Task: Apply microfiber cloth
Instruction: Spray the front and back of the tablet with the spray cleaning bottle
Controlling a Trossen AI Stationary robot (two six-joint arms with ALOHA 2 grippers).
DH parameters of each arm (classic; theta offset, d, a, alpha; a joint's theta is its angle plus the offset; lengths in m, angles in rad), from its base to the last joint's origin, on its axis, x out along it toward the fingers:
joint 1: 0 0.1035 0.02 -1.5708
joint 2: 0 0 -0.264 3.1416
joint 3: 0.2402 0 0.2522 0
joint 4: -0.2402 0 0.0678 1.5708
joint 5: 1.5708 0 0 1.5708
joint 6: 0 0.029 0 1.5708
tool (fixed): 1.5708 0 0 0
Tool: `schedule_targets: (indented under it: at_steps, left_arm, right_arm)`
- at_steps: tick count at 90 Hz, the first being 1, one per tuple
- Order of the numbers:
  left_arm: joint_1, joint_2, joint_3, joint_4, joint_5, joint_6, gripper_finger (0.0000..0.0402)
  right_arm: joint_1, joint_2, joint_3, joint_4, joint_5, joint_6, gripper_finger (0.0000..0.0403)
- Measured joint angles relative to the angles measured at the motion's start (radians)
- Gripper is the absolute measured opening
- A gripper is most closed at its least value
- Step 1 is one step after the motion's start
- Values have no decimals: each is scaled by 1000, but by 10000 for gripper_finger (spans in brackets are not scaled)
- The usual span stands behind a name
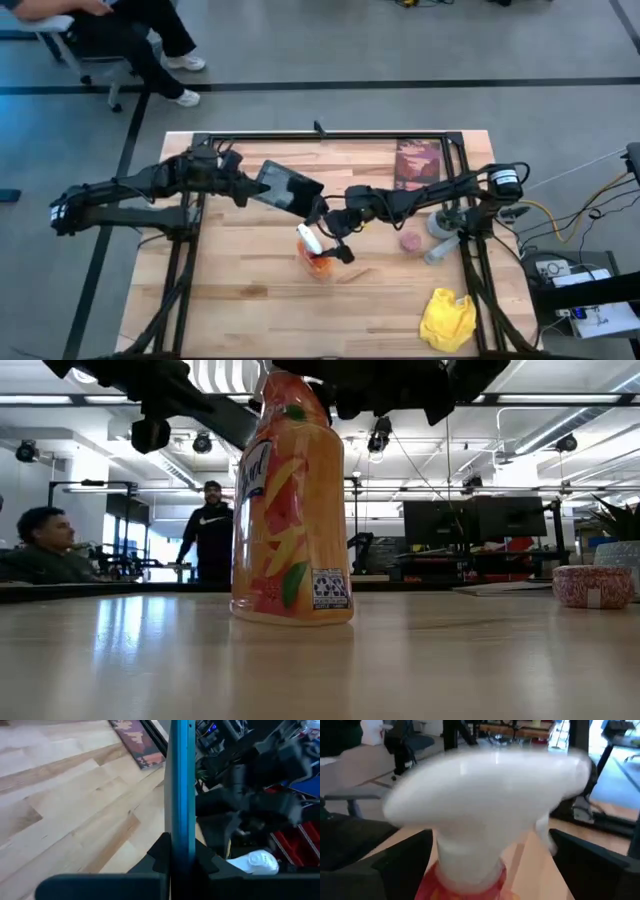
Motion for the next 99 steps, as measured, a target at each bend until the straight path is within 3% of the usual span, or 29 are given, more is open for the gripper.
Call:
schedule_targets:
  at_steps: [99]
  left_arm:
    - [0,0,0,-15,1,63,11]
  right_arm:
    - [0,21,16,44,-18,-3,357]
